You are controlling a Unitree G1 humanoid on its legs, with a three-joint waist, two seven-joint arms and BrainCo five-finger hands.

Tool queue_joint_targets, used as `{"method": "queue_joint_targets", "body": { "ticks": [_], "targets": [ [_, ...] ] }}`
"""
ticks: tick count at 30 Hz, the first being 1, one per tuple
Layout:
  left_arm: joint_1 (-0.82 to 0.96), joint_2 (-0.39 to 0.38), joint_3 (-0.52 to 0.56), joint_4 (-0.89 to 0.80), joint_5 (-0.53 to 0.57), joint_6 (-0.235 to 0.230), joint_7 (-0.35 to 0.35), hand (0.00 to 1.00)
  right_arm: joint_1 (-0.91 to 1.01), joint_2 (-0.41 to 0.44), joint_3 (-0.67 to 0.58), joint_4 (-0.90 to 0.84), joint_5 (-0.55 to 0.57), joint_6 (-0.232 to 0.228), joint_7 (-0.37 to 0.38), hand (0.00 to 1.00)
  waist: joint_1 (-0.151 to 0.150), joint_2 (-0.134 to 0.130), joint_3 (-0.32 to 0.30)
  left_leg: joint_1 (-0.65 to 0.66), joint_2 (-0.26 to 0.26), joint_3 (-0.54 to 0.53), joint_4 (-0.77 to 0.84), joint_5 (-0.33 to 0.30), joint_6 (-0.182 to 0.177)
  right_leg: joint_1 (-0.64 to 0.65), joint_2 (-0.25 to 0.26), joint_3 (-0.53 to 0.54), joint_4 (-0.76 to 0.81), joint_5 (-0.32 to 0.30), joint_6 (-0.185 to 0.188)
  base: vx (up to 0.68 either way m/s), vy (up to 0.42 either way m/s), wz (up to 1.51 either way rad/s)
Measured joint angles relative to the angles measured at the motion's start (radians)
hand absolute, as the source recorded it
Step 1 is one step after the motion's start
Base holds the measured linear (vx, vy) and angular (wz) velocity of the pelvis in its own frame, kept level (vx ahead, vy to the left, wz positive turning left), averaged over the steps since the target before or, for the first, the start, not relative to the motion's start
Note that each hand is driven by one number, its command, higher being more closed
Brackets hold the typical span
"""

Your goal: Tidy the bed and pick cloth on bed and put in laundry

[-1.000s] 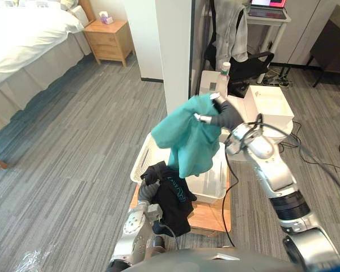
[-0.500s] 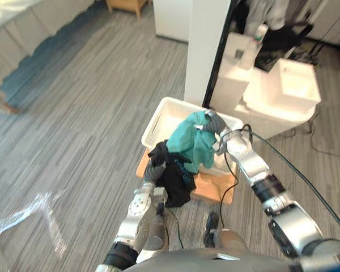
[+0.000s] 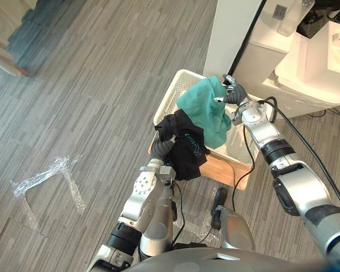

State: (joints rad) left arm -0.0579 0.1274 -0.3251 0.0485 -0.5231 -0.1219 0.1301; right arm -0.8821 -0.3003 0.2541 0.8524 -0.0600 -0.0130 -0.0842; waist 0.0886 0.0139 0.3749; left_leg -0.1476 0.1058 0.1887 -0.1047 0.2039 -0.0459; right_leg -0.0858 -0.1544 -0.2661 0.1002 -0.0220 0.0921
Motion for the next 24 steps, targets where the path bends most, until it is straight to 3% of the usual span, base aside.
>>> {"method": "queue_joint_targets", "body": {
  "ticks": [6,12,16,24],
  "targets": [
    [0.000,0.004,0.006,-0.122,-0.005,-0.001,0.000,1.00,0.064,-0.009,-0.010,-0.044,0.050,-0.024,-0.029,0.00,0.007,-0.004,-0.003,0.043,0.018,0.021,-0.001,-0.024,-0.006,0.063,0.028,0.006,-0.075,0.019,-0.011,-0.01,-0.030,-0.12],
    [0.002,0.006,0.034,-0.145,-0.017,-0.003,0.044,1.00,0.260,0.020,-0.022,-0.184,0.058,-0.015,-0.039,0.00,-0.006,-0.054,-0.062,0.091,0.025,0.057,-0.001,-0.037,-0.013,0.116,0.035,0.035,-0.128,0.043,-0.003,0.08,-0.028,-0.14],
    [0.001,-0.007,0.090,-0.183,-0.012,-0.022,0.129,1.00,0.414,0.041,-0.090,-0.280,0.052,-0.001,-0.066,0.00,-0.038,-0.082,-0.125,0.119,0.027,0.073,0.000,-0.047,-0.021,0.137,0.037,0.057,-0.137,0.043,-0.003,0.09,-0.023,-0.13],
    [-0.088,-0.004,0.179,-0.220,0.114,-0.037,0.284,1.00,0.733,0.046,-0.228,-0.409,0.037,0.033,-0.129,0.00,-0.126,-0.071,-0.211,0.174,0.048,0.128,-0.001,-0.071,-0.040,0.162,0.050,0.115,-0.153,0.039,-0.015,-0.01,-0.017,-0.22]
  ]
}}
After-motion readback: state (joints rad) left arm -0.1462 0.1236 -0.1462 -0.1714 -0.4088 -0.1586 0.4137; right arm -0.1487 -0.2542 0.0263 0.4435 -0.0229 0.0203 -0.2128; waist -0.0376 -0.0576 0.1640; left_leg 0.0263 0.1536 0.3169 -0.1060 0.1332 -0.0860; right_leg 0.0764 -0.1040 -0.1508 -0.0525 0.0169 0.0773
